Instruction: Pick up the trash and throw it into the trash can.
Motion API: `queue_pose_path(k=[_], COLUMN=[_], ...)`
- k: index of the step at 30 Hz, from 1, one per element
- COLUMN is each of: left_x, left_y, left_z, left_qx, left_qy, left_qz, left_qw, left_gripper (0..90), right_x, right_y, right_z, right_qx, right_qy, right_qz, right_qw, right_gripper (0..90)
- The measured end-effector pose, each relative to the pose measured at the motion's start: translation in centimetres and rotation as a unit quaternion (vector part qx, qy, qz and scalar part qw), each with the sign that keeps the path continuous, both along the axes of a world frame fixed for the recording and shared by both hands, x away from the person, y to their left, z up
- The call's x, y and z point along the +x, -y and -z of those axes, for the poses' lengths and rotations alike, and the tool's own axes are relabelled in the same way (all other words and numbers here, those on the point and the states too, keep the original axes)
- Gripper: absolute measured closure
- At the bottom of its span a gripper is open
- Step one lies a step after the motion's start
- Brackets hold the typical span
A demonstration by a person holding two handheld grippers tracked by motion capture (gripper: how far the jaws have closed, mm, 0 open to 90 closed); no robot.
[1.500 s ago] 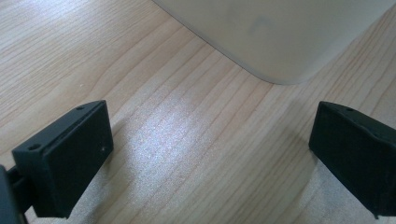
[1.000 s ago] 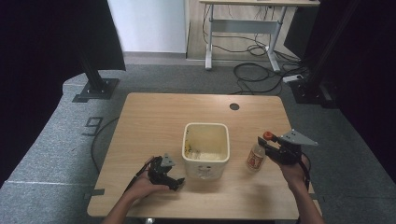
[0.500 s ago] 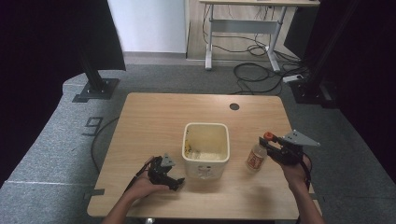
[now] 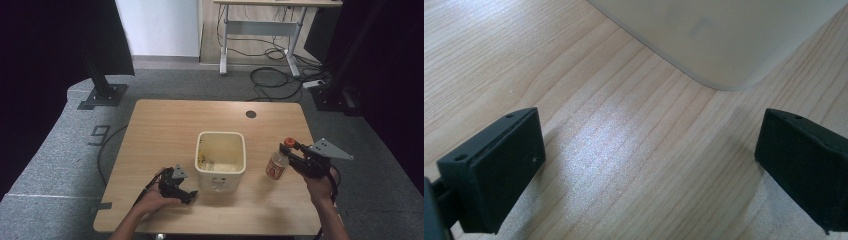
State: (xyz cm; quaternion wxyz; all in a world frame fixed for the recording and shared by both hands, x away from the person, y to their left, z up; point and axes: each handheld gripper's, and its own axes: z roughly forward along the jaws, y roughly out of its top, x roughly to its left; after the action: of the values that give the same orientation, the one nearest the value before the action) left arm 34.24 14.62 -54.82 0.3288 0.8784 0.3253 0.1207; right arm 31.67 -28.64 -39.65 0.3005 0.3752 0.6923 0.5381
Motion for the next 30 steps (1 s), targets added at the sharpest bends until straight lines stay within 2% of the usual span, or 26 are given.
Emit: queue_pose_path(k=[6,16,24,30], left_x=[0.0,0.0,0.0,0.0], left_y=[0.0,0.0,0.0,0.0], left_z=[0.0,0.0,0.0,0.0], left_qx=[0.000,0.000,0.000,0.000], left_qy=[0.000,0.000,-0.001,0.000], left_qz=[0.000,0.000,-0.001,0.003], left_qw=[1.0000,1.0000,1.0000,1.0000], left_gripper=[0.0,0.0,0.0,0.0], right_x=[-0.5,-0.8,-1.4,-1.2], right_y=[-0.1,-0.1,-0.6,-1.5], right_z=[-0.7,-1.2,-2.3,-3.7], right_qx=[0.004,0.012,0.015,0.027], right_qy=[0.012,0.016,0.031,0.038], right_qz=[-0.003,-0.007,-0.016,-0.015], right_qw=[0.9999,0.9998,0.9993,0.9988], right_gripper=[60.8,60.9,61.1,61.2])
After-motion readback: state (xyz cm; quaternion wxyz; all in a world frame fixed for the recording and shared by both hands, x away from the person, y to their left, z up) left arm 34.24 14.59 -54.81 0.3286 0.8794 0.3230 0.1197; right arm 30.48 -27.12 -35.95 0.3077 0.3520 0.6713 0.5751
